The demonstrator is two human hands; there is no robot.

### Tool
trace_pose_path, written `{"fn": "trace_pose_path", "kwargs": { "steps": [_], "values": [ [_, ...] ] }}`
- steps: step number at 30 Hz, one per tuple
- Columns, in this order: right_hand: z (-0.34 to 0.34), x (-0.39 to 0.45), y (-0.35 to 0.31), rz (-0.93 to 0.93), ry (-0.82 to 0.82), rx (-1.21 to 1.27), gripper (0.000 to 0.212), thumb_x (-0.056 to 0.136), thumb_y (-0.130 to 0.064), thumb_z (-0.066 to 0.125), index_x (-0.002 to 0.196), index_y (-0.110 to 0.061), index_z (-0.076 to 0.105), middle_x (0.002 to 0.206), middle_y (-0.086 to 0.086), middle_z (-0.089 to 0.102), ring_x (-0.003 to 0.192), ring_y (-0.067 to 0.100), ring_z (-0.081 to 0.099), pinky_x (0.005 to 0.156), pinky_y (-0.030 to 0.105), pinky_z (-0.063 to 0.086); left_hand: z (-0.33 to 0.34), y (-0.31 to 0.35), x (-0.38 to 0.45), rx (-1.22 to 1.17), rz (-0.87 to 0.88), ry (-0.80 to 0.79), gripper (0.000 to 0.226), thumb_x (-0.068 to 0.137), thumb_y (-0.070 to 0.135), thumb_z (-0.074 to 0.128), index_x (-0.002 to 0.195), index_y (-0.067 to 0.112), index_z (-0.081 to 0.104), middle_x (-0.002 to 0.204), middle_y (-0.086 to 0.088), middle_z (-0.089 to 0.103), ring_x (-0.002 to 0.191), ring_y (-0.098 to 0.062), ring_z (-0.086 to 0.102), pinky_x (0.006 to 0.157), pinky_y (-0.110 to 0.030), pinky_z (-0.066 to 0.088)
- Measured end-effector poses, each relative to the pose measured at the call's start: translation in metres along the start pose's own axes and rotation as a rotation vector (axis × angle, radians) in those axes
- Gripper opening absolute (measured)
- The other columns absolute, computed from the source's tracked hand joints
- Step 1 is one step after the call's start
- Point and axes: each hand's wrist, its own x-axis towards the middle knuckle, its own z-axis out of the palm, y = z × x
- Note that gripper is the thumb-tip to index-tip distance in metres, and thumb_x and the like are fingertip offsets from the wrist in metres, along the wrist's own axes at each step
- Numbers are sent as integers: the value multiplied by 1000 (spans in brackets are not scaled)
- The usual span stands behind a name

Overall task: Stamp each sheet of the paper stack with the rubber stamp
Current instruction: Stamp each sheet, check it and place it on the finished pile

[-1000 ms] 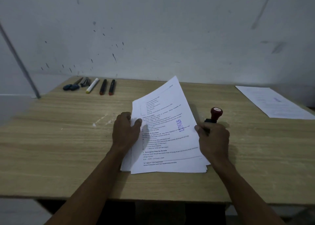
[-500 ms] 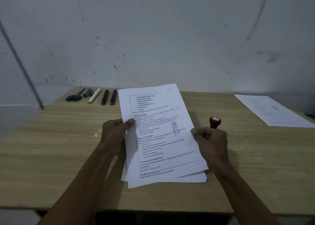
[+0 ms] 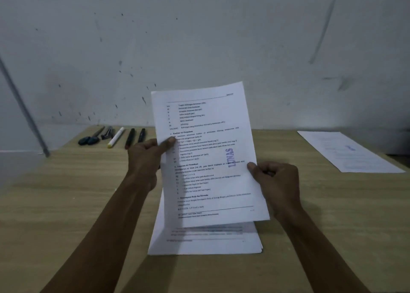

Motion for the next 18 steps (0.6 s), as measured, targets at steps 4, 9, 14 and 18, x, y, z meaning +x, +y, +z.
{"fn": "trace_pose_path", "kwargs": {
  "steps": [4, 9, 14, 18],
  "values": [
    [-15, 23, -18, 33, 40, 87, 18, 88, -12, 71, 70, -13, 73, 65, -9, 70, 56, -1, 66, 52, 10, 51, 23, 20, 11, 85, 40, -92, 13, 87, 15, 69, 98, 11, 73, 94, -4, 75, 80, -21, 70, 62, -27, 53],
    [-51, 64, -29, 71, 72, 35, 13, 90, -14, 69, 82, -6, 74, 73, -7, 67, 61, 2, 61, 54, 11, 44, 77, 28, 22, 261, 80, -153, 11, 88, 11, 67, 97, 7, 72, 98, -10, 74, 86, -27, 69, 77, -40, 57],
    [-98, 108, -19, 41, 132, -211, 17, 89, -16, 70, 77, -5, 74, 74, 3, 70, 74, 18, 65, 69, 31, 51, 146, 23, 28, 335, 102, -184, 6, 82, 3, 71, 79, 6, 67, 90, -13, 71, 73, -23, 67, 72, -41, 57],
    [-144, 146, 1, 50, 194, -485, 18, 90, -20, 68, 83, -5, 75, 83, 10, 72, 75, 25, 67, 69, 34, 52, 212, 15, 34, 419, 136, -260, 9, 79, 2, 73, 82, -2, 67, 89, -13, 71, 74, -26, 70, 65, -43, 61]
  ]
}}
